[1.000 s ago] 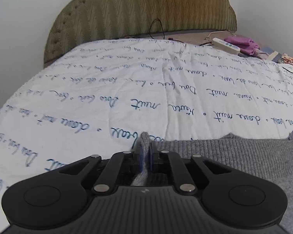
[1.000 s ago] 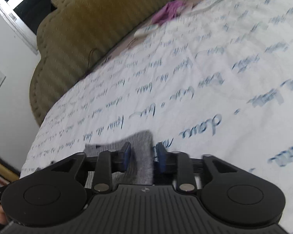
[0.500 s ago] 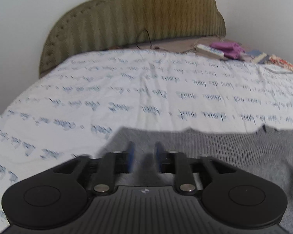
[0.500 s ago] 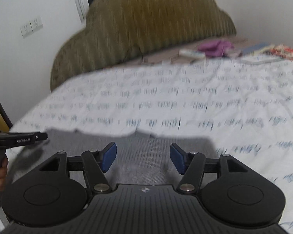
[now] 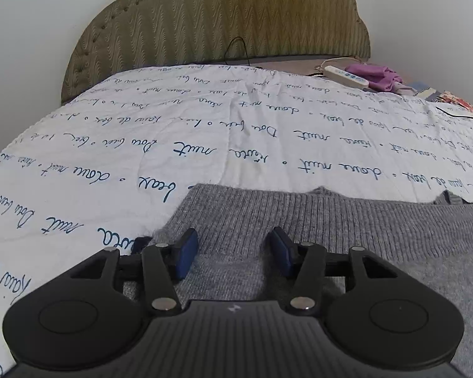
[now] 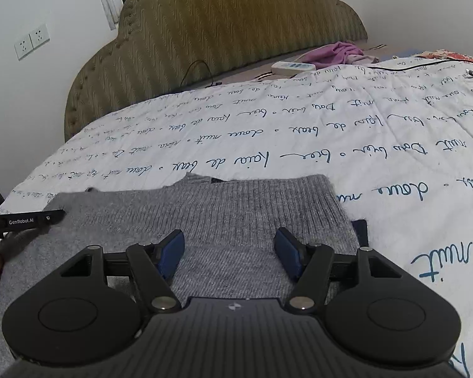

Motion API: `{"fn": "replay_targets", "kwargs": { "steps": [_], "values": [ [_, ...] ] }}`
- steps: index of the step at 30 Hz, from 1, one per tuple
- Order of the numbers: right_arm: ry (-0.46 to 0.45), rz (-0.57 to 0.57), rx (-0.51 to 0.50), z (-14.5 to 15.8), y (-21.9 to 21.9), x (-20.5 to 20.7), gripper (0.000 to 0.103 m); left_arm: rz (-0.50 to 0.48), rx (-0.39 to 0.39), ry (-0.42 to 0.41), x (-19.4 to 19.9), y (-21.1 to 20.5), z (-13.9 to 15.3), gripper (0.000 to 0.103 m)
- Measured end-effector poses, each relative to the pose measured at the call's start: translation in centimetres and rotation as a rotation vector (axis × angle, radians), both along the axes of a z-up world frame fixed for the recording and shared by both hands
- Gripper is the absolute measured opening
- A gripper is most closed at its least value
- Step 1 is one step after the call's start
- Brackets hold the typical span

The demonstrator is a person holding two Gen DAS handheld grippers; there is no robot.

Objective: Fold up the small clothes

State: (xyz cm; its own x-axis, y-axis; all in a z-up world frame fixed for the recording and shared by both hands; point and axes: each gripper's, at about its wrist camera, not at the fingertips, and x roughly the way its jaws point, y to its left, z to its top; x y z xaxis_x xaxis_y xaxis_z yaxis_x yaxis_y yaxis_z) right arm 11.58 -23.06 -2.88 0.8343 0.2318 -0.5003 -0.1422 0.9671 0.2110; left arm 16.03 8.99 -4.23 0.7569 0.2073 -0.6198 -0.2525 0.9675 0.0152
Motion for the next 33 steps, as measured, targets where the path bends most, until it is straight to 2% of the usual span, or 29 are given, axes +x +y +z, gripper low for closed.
{"fn": "replay_targets", "kwargs": {
  "steps": [2, 4, 6, 8, 10, 13, 15, 19, 21, 23, 25, 26, 28, 29, 30, 32, 33],
  "values": [
    [-0.002, -0.023, -0.005, 0.5, -0.1, -0.5, 0.065, 0.026, 0.008, -0.012, -1.7, 0.0, 1.2, 0.051],
    [-0.013, -0.085, -0.010, 1.7, -0.5, -2.3, 0.067, 0.037, -0.005, -0.057, -5.0, 0.1, 3.0, 0.051],
    [-0.063, -0.080, 0.048, 2.8, -1.0, -5.2, 0.071, -0.002, -0.083, -0.147, -9.0, 0.0, 4.5, 0.052],
    [-0.099, -0.022, 0.079, 3.3, -0.8, -7.4, 0.079, -0.084, -0.129, -0.190, -11.8, -1.1, 4.9, 0.052],
    [-0.083, 0.004, 0.041, 2.8, 0.2, -8.0, 0.082, -0.150, -0.114, -0.165, -12.6, -2.8, 3.9, 0.052],
    [-0.023, 0.004, -0.084, 0.8, 1.4, -7.3, 0.080, -0.150, -0.089, -0.034, -11.2, -4.5, 0.5, 0.053],
    [-0.070, 0.032, -0.174, -0.3, 1.8, -7.5, 0.081, -0.180, 0.002, -0.080, -11.3, -5.4, -0.6, 0.058],
    [-0.059, 0.055, -0.167, -0.4, 2.0, -7.0, 0.090, -0.168, 0.001, -0.073, -10.7, -5.3, -0.6, 0.061],
    [-0.051, 0.053, -0.205, -0.1, 2.7, -7.2, 0.090, -0.138, -0.016, -0.084, -11.5, -5.0, 0.3, 0.061],
    [-0.047, 0.009, -0.237, 0.9, 3.4, -8.7, 0.090, -0.112, -0.072, -0.113, -14.0, -4.4, 1.5, 0.061],
    [-0.078, 0.010, -0.201, 2.0, 3.6, -11.3, 0.091, -0.109, -0.141, -0.121, -16.7, -3.7, 2.1, 0.061],
    [-0.093, 0.029, -0.185, 2.0, 3.5, -12.4, 0.094, -0.117, -0.164, -0.094, -17.6, -3.5, 1.7, 0.061],
    [-0.050, 0.039, -0.230, 0.9, 3.6, -13.5, 0.097, -0.128, -0.158, -0.003, -18.1, -3.4, 0.0, 0.061],
    [0.013, 0.040, -0.280, -0.3, 3.5, -13.3, 0.095, -0.152, -0.133, -0.028, -18.5, -3.4, -0.4, 0.061],
    [0.024, 0.054, -0.292, -1.6, 3.1, -13.4, 0.095, -0.170, -0.115, -0.029, -18.4, -3.4, -0.7, 0.063],
    [0.034, 0.051, -0.209, -0.9, 2.0, -13.1, 0.094, -0.170, -0.102, -0.008, -17.6, -3.4, -0.4, 0.063],
    [0.051, 0.047, -0.218, -0.6, 2.1, -12.9, 0.093, -0.162, -0.108, 0.008, -17.3, -3.4, -0.1, 0.063]
  ]
}}
